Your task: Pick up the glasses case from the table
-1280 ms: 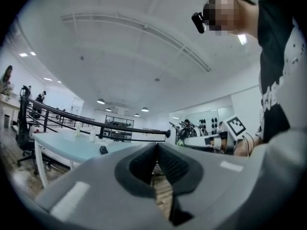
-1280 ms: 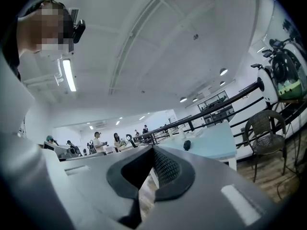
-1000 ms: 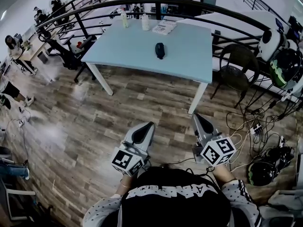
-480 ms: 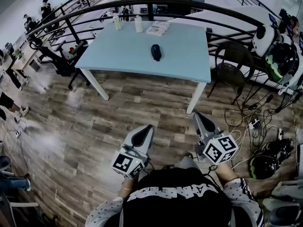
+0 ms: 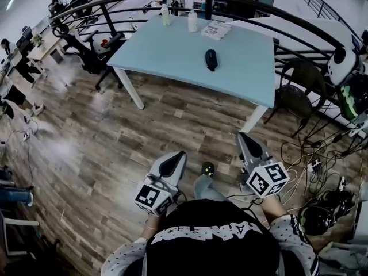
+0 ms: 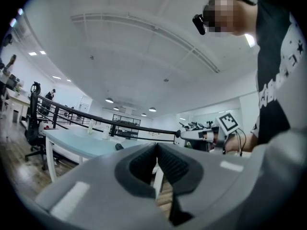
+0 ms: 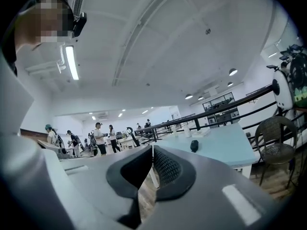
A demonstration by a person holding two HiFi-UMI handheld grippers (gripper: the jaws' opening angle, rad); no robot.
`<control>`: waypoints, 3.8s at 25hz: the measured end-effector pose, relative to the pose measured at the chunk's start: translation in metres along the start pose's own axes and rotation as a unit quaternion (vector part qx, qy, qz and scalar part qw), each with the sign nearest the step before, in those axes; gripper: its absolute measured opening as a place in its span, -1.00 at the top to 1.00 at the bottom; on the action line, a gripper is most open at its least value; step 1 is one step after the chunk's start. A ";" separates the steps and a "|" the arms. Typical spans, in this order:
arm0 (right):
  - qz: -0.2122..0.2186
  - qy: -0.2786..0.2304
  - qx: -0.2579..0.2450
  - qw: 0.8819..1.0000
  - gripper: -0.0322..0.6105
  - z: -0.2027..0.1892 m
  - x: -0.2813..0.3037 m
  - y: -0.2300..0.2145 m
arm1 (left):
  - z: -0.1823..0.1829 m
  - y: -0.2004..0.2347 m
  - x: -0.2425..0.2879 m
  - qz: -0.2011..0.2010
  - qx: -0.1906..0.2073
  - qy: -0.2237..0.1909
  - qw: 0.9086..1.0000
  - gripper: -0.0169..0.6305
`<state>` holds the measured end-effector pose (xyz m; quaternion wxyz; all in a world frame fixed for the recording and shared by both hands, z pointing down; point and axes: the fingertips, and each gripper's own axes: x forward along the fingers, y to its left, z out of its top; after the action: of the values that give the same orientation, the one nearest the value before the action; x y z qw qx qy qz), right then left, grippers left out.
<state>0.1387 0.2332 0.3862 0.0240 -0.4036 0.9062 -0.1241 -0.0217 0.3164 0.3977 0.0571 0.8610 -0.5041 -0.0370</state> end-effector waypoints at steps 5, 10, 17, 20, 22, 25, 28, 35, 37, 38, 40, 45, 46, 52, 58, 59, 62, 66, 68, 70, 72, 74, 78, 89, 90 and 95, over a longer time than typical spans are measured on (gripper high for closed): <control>0.043 -0.014 0.020 0.999 0.85 0.003 0.042 0.003 | 0.005 0.041 -0.002 0.056 0.009 0.003 0.998 0.95; 0.056 -0.004 0.018 0.998 0.85 0.001 0.085 -0.008 | 0.014 0.073 0.019 0.069 0.019 -0.005 0.997 0.95; 0.042 0.007 0.029 0.999 0.86 -0.001 0.117 -0.050 | 0.013 0.093 0.062 0.064 0.025 0.000 0.998 0.95; 0.043 0.004 0.030 0.999 0.86 0.004 0.138 -0.066 | 0.019 0.109 0.082 0.079 0.035 -0.002 0.996 0.95; 0.043 0.005 0.036 0.998 0.86 0.005 0.152 -0.078 | 0.028 0.117 0.094 0.091 0.044 -0.006 0.995 0.95; 0.048 0.015 0.043 0.998 0.86 0.002 0.170 -0.092 | 0.035 0.130 0.111 0.102 0.050 -0.001 0.993 0.95; 0.052 0.020 0.049 0.997 0.86 0.002 0.189 -0.106 | 0.034 0.144 0.130 0.108 0.050 0.008 0.993 0.95; 0.060 0.034 0.062 0.996 0.86 0.005 0.236 -0.137 | 0.038 0.172 0.185 0.102 0.051 0.020 0.993 0.95; 0.060 0.035 0.063 0.996 0.86 0.004 0.251 -0.150 | 0.036 0.180 0.200 0.105 0.053 0.026 0.993 0.95; 0.060 0.036 0.064 0.996 0.86 0.003 0.258 -0.157 | 0.034 0.186 0.206 0.108 0.053 0.027 0.992 0.95; 0.060 0.036 0.065 0.995 0.86 0.001 0.266 -0.167 | 0.030 0.193 0.215 0.112 0.055 0.028 0.992 0.95; 0.056 0.033 0.072 0.995 0.85 0.003 0.278 -0.183 | 0.033 0.196 0.233 0.114 0.048 0.035 0.992 0.95; 0.056 0.031 0.073 0.995 0.85 0.003 0.281 -0.184 | 0.033 0.197 0.235 0.114 0.050 0.036 0.992 0.95; 0.057 0.033 0.067 0.996 0.85 0.002 0.290 -0.185 | 0.033 0.206 0.238 0.116 0.055 0.036 0.991 0.95; 0.037 0.017 0.069 0.997 0.85 0.004 0.288 -0.200 | 0.026 0.211 0.265 0.090 0.056 0.040 0.994 0.95; 0.033 0.016 0.069 0.997 0.85 0.005 0.287 -0.203 | 0.026 0.209 0.271 0.080 0.059 0.038 0.994 0.95; 0.016 0.013 0.065 0.998 0.85 0.010 0.290 -0.215 | 0.028 0.208 0.288 0.058 0.057 0.039 0.996 0.95; -0.007 0.009 0.063 0.998 0.84 0.016 0.306 -0.231 | 0.029 0.228 0.311 0.042 0.051 0.039 0.997 0.95; -0.019 0.006 0.063 0.998 0.84 0.018 0.315 -0.239 | 0.030 0.238 0.328 0.027 0.055 0.036 0.997 0.95; -0.035 0.009 0.065 0.997 0.84 0.017 0.322 -0.249 | 0.030 0.245 0.343 0.008 0.055 0.031 0.998 0.95; -0.048 0.011 0.069 0.996 0.84 0.020 0.339 -0.257 | 0.032 0.260 0.360 -0.006 0.053 0.031 0.998 0.95; -0.058 0.011 0.072 0.996 0.84 0.026 0.359 -0.263 | 0.034 0.280 0.377 -0.016 0.052 0.035 0.998 0.95; -0.078 0.013 0.070 0.994 0.84 0.028 0.389 -0.274 | 0.034 0.312 0.403 -0.038 0.052 0.034 0.997 0.95; -0.134 0.026 0.075 0.988 0.79 0.028 0.460 -0.315 | 0.030 0.377 0.474 -0.081 0.043 0.049 0.995 0.95; -0.138 0.030 0.076 0.987 0.78 0.027 0.466 -0.319 | 0.029 0.383 0.479 -0.083 0.043 0.051 0.994 0.95; -0.153 0.048 0.072 0.984 0.72 0.020 0.497 -0.329 | 0.025 0.415 0.501 -0.092 0.039 0.053 0.994 0.95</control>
<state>0.0457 -0.3496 0.4759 -0.0096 -0.5282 0.8225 -0.2108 -0.1376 -0.3236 0.4257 0.0470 0.9061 -0.4197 0.0236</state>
